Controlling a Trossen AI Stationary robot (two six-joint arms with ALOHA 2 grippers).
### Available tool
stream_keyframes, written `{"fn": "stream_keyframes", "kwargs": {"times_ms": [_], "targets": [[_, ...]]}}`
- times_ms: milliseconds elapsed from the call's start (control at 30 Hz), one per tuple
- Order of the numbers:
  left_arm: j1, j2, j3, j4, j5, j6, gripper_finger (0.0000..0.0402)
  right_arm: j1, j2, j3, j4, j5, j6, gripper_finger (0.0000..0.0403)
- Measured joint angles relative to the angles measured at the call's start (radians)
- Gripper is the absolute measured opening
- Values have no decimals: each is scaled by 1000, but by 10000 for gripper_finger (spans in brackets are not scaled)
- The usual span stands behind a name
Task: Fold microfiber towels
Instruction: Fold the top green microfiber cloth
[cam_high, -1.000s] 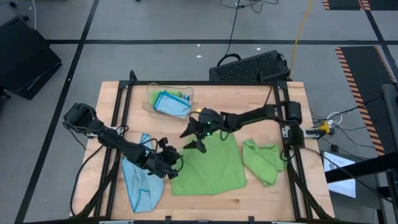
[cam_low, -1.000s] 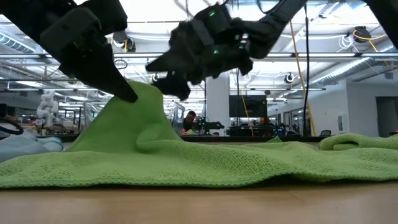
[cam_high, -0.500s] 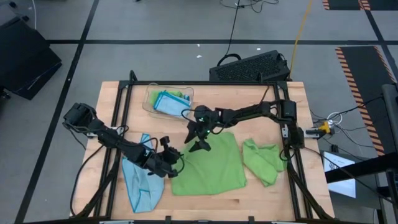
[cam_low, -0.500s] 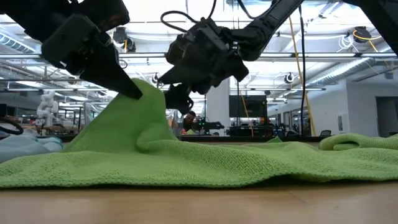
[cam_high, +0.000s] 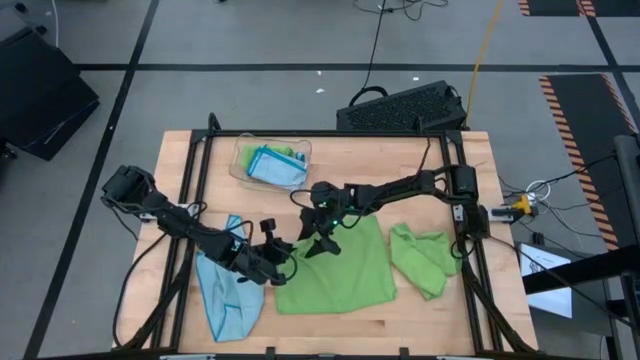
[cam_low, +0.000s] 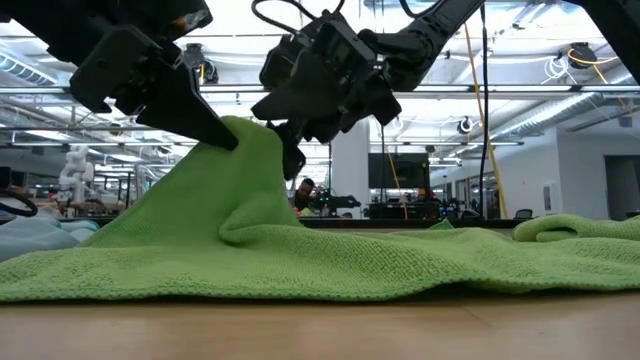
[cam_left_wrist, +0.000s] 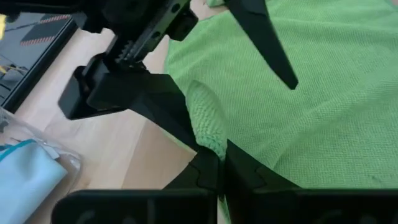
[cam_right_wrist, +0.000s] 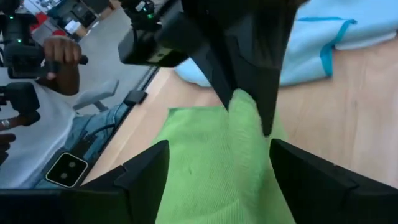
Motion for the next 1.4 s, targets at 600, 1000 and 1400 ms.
{"fn": "stream_keyframes", "kwargs": {"times_ms": [600, 1000, 1400], "targets": [[7, 0, -5, -19, -14, -102, 14, -19, 0, 0, 100, 2, -44, 27], [46, 0, -48, -27, -18, -199, 15, 36, -30, 0, -12, 401, -407, 22], [46, 1, -48, -44, -47, -200, 17, 122, -62, 0, -78, 663, -585, 23]]}}
